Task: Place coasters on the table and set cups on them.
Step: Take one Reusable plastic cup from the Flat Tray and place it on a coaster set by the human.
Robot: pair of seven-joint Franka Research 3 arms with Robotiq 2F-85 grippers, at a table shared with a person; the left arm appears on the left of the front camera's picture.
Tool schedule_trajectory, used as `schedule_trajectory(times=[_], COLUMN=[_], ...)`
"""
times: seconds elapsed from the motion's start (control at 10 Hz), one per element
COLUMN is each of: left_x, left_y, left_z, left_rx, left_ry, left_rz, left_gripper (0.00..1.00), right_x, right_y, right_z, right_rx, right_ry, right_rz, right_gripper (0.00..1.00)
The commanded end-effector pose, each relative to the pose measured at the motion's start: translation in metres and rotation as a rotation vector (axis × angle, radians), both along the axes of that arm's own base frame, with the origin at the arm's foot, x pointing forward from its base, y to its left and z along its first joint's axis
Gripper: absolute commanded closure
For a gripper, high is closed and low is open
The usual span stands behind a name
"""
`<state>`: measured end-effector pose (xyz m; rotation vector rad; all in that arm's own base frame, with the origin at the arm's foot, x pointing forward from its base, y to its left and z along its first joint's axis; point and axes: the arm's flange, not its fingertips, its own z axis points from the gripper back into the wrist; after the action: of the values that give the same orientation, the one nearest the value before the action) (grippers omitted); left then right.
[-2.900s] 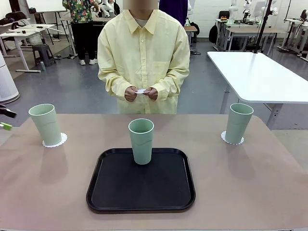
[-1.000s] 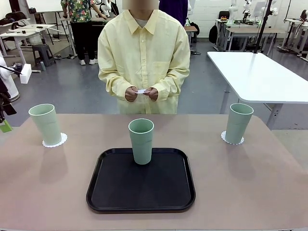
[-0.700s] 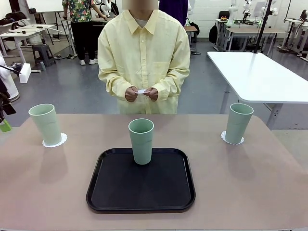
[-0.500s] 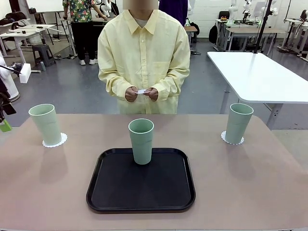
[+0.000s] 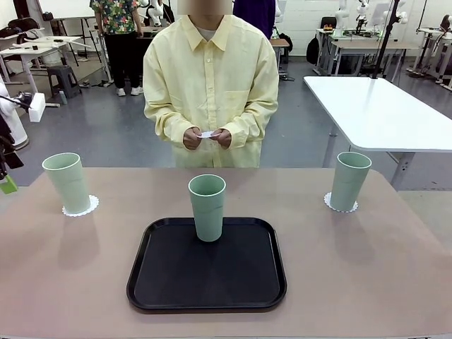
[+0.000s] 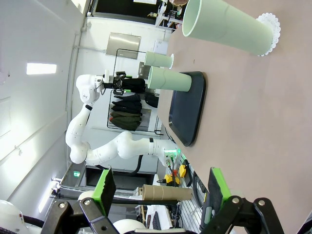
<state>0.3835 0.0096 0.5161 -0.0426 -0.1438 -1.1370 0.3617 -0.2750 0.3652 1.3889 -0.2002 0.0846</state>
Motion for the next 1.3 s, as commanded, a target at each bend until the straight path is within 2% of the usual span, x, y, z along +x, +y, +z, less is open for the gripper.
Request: schedule_trajectory(times=[0.0,0.1,0.2,0.3,0.4,0.5,0.6,0.7,0.8,0.9,1.0,1.1,1.2], left_x=[0.002,-0.007,-0.024,-0.038,-0.043,-0.049,-0.028,-0.038,-0.034,-0.033,-0.033,-0.03,-0.03], left_y=[-0.015,-0.02,-0.022,-0.023,-0.024,-0.025,-0.015,-0.018,0.004,0.03,0.053,0.079,0.1], left_z=[0.005,0.001,-0.002,-0.009,-0.011,-0.021,-0.012,-0.018,-0.013,-0.014,-0.02,-0.032,-0.048], left_rx=[-0.021,-0.019,0.035,0.043,0.006,-0.059,0.034,0.016,-0.258,-0.472,-0.622,-0.743,-0.844], left_ry=[0.042,0.07,0.109,0.184,0.195,0.171,0.146,0.174,0.271,0.329,0.391,0.499,0.552], left_rz=[0.339,0.624,0.752,0.763,0.752,0.699,0.708,0.725,0.604,0.594,0.606,0.636,0.645], left_gripper=[0.0,0.0,0.0,0.0,0.0,0.0,0.0,0.0,0.0,0.0,0.0,0.0,0.0], right_x=[0.0,0.0,0.0,0.0,0.0,0.0,0.0,0.0,0.0,0.0,0.0,0.0,0.0], right_y=[0.0,0.0,0.0,0.0,0.0,0.0,0.0,0.0,0.0,0.0,0.0,0.0,0.0], right_z=[0.0,0.0,0.0,0.0,0.0,0.0,0.0,0.0,0.0,0.0,0.0,0.0,0.0], right_rx=[-0.003,-0.003,-0.003,-0.003,-0.003,-0.003,-0.003,-0.003,-0.003,-0.003,-0.003,-0.003,-0.003], right_ry=[0.002,0.002,0.002,0.002,0.002,0.002,0.002,0.002,0.002,0.002,0.002,0.002,0.002], right_rz=[-0.001,-0.001,-0.001,-0.001,-0.001,-0.001,-0.001,-0.001,-0.001,-0.001,-0.001,-0.001,-0.001], right_gripper=[0.0,0.0,0.0,0.0,0.0,0.0,0.0,0.0,0.0,0.0,0.0,0.0,0.0])
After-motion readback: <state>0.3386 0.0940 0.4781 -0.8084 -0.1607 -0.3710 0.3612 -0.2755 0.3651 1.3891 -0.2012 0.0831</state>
